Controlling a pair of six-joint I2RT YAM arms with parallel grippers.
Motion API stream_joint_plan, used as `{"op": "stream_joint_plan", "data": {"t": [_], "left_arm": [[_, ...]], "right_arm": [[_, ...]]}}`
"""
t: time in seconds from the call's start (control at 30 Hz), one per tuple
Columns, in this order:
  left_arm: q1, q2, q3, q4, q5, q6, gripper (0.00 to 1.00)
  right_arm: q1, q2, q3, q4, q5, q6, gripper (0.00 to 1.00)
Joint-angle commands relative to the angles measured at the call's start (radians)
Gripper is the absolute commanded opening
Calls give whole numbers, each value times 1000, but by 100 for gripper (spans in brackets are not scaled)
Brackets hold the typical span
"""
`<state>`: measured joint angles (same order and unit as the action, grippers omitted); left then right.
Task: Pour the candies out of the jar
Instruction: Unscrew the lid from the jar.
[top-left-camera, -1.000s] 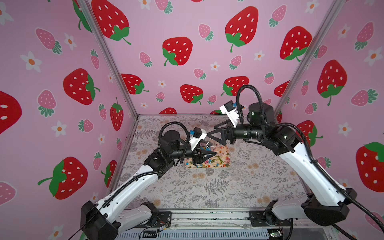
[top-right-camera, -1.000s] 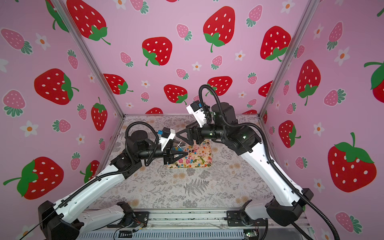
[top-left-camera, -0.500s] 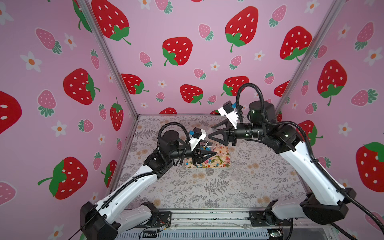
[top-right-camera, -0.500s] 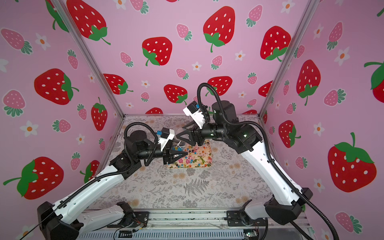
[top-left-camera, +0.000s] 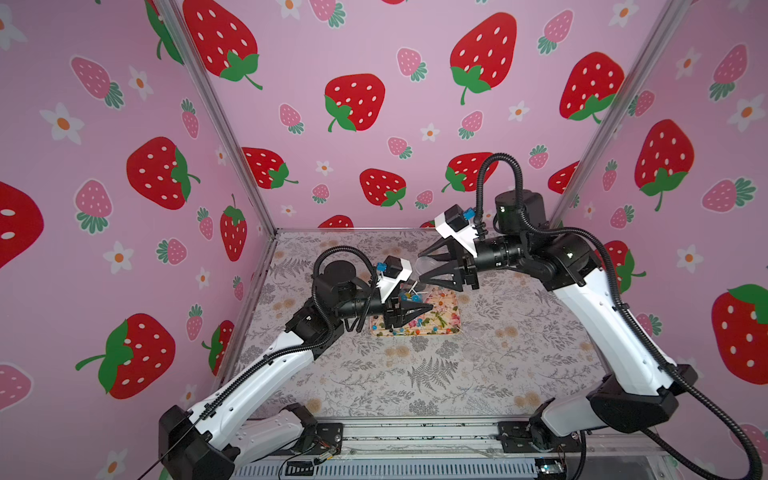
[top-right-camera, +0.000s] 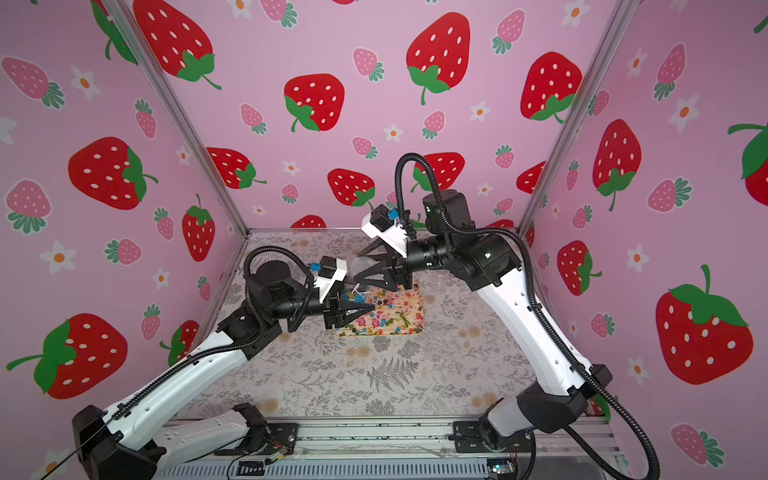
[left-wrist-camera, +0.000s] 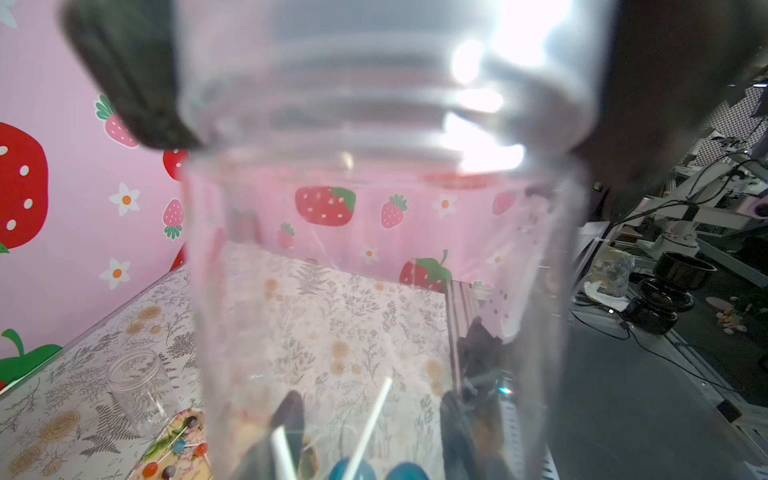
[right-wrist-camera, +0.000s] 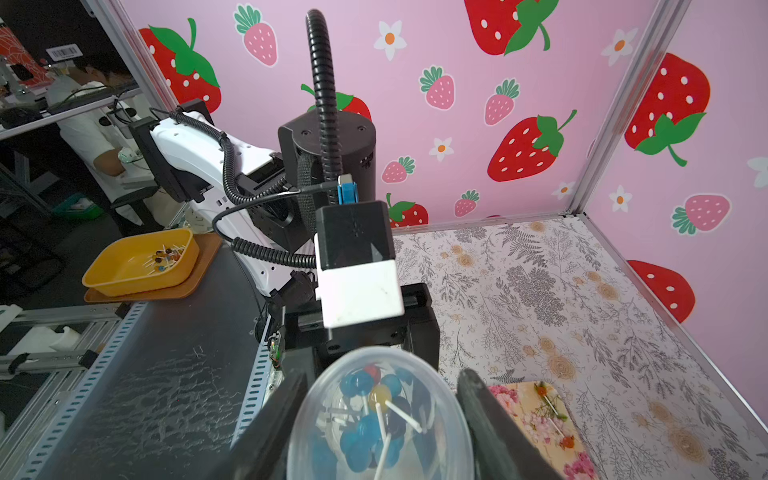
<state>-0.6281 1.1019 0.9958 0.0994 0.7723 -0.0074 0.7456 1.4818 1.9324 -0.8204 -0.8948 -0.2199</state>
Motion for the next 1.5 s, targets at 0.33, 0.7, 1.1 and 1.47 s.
{"op": "stream_joint_plan", "data": {"t": [0.33,0.7,1.1,1.47], "left_arm": [[4,5,24,12,-6,-29,42],[4,4,23,1,-10,-19,42],[4,-5,20,-11,-15,-11,42],[4,-5,23,-20,-9,-5,42]], "right_arm": [[0,-170,-104,200,189,210,100],[37,-128,-167,184,278,515,98],[67,-106,-164,180,308,497,82],[63,-86,-89,110,253,295,55]]}}
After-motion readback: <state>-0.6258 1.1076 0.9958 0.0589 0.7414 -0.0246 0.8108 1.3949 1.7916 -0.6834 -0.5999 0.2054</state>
